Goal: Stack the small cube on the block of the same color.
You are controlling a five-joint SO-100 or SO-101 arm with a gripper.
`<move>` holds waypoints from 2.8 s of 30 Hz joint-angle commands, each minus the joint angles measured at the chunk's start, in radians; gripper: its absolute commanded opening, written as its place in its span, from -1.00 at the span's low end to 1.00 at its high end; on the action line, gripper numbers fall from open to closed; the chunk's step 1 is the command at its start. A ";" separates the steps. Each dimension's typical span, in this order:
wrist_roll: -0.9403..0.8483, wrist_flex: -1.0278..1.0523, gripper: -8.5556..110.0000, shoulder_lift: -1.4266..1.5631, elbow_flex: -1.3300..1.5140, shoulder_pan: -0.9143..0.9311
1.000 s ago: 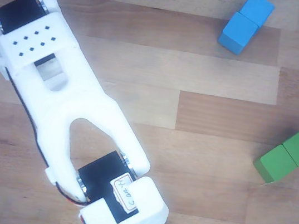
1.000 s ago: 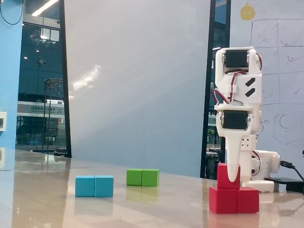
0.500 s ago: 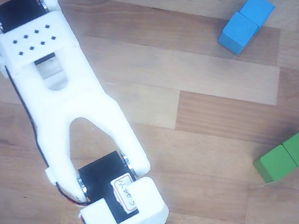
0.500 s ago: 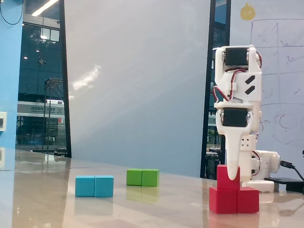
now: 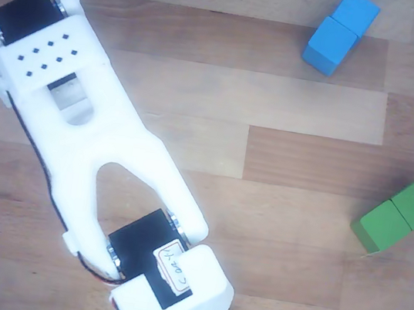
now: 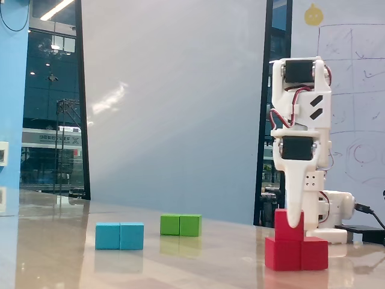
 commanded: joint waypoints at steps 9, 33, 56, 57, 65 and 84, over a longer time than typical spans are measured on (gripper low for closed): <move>-0.009 0.002 -0.42 0.025 -0.078 0.255; -0.003 -0.390 -0.44 0.423 0.331 0.816; 0.003 -0.551 -0.86 0.930 0.887 0.716; 0.005 -0.541 -0.86 0.954 0.916 0.718; 0.006 -0.531 -0.85 1.195 1.121 0.719; 0.008 -0.327 -0.85 1.750 1.381 0.709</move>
